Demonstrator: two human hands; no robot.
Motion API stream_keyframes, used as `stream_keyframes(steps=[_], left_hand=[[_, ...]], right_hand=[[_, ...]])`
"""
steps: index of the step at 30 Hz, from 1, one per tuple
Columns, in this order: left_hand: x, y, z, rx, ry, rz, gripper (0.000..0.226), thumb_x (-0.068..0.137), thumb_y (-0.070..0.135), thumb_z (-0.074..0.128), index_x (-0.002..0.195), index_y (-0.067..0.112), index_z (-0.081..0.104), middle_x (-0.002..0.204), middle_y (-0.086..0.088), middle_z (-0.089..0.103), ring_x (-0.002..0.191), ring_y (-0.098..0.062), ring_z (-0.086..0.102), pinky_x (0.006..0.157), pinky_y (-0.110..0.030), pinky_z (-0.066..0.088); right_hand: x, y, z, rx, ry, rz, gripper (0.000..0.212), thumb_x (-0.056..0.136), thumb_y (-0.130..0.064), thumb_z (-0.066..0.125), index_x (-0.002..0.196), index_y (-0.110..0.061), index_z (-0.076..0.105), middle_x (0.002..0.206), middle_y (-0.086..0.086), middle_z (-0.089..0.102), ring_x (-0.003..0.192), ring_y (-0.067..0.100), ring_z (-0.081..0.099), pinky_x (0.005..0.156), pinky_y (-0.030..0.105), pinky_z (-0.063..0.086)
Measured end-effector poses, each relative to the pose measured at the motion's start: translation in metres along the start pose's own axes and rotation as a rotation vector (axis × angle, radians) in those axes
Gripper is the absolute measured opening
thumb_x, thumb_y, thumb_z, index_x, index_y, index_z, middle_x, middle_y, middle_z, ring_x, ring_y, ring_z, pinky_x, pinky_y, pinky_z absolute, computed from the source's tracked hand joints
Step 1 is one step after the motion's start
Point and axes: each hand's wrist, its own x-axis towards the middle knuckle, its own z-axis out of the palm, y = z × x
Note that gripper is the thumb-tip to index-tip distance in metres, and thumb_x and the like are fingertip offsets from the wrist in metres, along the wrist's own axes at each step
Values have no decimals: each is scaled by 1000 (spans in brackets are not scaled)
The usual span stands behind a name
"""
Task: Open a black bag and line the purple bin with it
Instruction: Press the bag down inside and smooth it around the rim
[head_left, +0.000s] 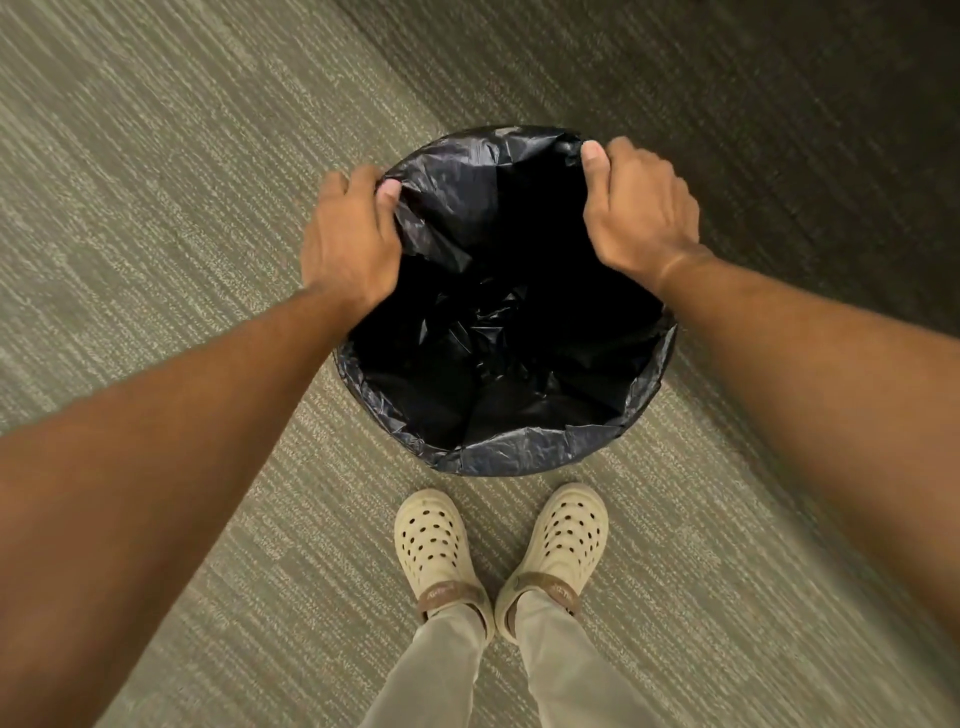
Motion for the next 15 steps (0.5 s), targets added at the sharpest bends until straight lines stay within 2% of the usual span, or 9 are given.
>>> stream_keyframes(steps=[3, 8, 10, 13, 14, 15], left_hand=[[3, -5, 0, -63, 8, 0, 43, 106, 32, 26, 110, -1, 53, 86, -16, 52, 77, -26, 46, 66, -31, 25], [4, -8, 2, -86, 3, 24, 43, 107, 29, 25, 107, -3, 54, 75, -5, 46, 71, -21, 43, 58, -22, 21], [6, -9, 4, -101, 2, 27, 43, 107, 29, 26, 105, -3, 54, 79, -7, 47, 72, -21, 44, 58, -22, 21], [6, -11, 5, -86, -7, 6, 44, 106, 32, 25, 103, 0, 55, 83, -9, 49, 74, -21, 46, 63, -25, 25], [5, -12, 6, -90, -13, 7, 44, 106, 33, 24, 102, 1, 55, 82, -9, 50, 74, -21, 47, 63, -28, 28], [6, -13, 6, -94, -17, 10, 45, 106, 34, 24, 101, 1, 55, 82, -9, 51, 74, -21, 48, 64, -30, 30]], right_hand=[[3, 0, -3, 28, -23, 46, 59, 101, -54, 19, 115, -10, 55, 118, 26, 61, 108, 50, 54, 80, 46, 40], [7, -1, -3, 72, -22, 94, 61, 99, -59, 17, 87, -15, 57, 105, 20, 65, 100, 44, 58, 74, 39, 34], [6, -2, -2, 0, 31, 108, 57, 99, -56, 19, 97, -14, 58, 109, 19, 64, 102, 43, 57, 75, 40, 33], [-8, -10, -8, -143, 318, -63, 40, 96, -46, 34, 112, -17, 55, 116, 11, 56, 108, 32, 50, 84, 40, 32], [-17, -17, -10, -130, 386, -175, 35, 93, -42, 41, 112, -18, 58, 114, 9, 56, 106, 29, 50, 84, 39, 32], [-25, -24, -7, -89, 385, -307, 31, 89, -36, 46, 109, -18, 61, 111, 9, 58, 104, 28, 51, 83, 39, 34]])
